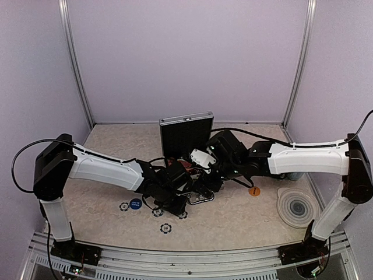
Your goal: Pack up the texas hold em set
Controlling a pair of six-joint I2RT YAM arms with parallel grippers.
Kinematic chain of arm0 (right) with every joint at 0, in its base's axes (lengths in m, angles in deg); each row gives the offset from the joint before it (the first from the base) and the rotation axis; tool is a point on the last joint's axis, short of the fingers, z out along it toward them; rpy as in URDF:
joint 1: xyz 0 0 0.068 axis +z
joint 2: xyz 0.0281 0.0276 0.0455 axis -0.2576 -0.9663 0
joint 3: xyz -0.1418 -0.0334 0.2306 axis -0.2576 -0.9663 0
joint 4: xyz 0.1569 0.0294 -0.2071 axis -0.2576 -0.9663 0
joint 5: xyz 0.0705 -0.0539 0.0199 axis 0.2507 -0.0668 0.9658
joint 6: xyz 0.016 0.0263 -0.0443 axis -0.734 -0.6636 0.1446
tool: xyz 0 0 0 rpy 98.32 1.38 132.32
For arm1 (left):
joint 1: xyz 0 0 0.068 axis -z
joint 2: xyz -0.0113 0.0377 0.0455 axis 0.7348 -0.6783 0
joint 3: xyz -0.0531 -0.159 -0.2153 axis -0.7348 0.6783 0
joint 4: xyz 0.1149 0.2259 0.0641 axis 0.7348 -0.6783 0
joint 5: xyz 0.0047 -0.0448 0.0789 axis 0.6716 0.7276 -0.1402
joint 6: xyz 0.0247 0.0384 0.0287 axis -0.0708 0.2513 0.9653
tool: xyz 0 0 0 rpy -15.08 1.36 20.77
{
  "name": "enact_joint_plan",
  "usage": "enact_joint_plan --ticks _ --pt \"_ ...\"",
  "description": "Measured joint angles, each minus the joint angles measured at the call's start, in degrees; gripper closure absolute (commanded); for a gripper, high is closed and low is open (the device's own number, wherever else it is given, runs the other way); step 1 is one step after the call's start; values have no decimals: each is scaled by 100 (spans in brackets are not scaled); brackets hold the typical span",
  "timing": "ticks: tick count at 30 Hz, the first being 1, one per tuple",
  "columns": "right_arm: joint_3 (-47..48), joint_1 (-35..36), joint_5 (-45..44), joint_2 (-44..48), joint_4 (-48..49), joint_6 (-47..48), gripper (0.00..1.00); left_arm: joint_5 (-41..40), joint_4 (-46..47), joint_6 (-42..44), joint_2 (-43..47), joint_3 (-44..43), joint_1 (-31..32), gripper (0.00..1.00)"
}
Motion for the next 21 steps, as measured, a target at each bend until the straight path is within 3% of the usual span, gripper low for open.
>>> enact_joint_plan --ticks 4,11,21 --pt "-262 155 219 107 -4 -2 1 -144 39 15 85 101 -177 64" --pt "-264 238 310 114 50 17 1 -262 138 -90 273 348 -1102 65" --pt "-234 562 313 -192 33 291 1 -433 175 -345 247 348 -1287 65"
